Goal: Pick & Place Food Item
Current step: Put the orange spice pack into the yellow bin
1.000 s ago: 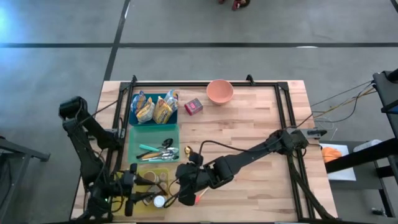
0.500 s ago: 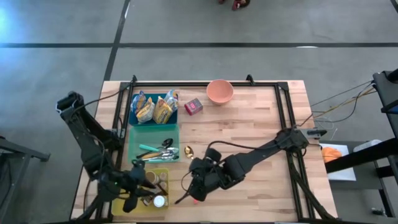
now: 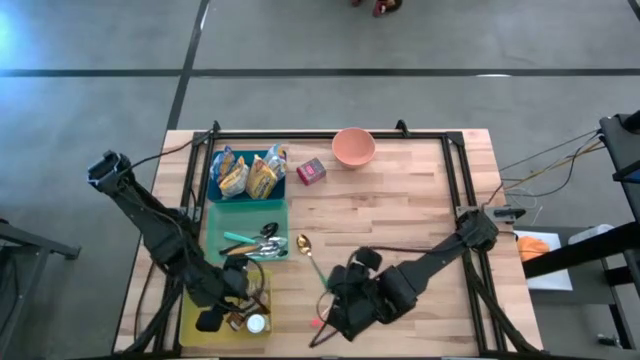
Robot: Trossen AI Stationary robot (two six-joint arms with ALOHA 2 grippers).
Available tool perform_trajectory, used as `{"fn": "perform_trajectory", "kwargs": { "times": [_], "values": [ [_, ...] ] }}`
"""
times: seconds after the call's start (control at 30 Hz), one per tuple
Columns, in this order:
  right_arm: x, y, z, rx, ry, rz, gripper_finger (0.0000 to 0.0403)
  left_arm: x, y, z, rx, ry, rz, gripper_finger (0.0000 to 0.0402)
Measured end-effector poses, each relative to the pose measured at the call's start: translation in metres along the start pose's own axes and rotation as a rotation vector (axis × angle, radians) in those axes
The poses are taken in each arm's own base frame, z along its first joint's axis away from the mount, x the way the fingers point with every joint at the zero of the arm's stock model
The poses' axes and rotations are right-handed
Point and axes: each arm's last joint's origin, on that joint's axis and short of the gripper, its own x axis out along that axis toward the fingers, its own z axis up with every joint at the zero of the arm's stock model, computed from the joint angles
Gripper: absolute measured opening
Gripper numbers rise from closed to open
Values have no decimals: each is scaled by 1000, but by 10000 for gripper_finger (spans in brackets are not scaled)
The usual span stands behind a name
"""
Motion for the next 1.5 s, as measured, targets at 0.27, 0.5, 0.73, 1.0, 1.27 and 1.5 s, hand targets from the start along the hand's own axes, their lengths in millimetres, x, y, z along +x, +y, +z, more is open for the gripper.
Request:
{"fn": "perform_trajectory", "kwargs": {
  "times": [0.27,0.5,0.73,1.0,1.27,1.5],
  "values": [
    [-21,8,-29,-11,23,-18,170,28,16,7,71,120,-3,214],
    [-30,13,-44,-35,30,-14,170,52,36,11,60,253,-30,218],
    [-35,18,-53,-60,27,-2,170,67,47,8,64,347,-28,218],
    [-35,20,-58,-70,14,-14,170,70,52,9,101,358,-8,218],
    [-34,20,-59,-70,15,-18,170,78,57,5,117,409,18,218],
    [-34,20,-59,-72,15,-18,170,83,59,4,108,433,15,218]
  ]
}}
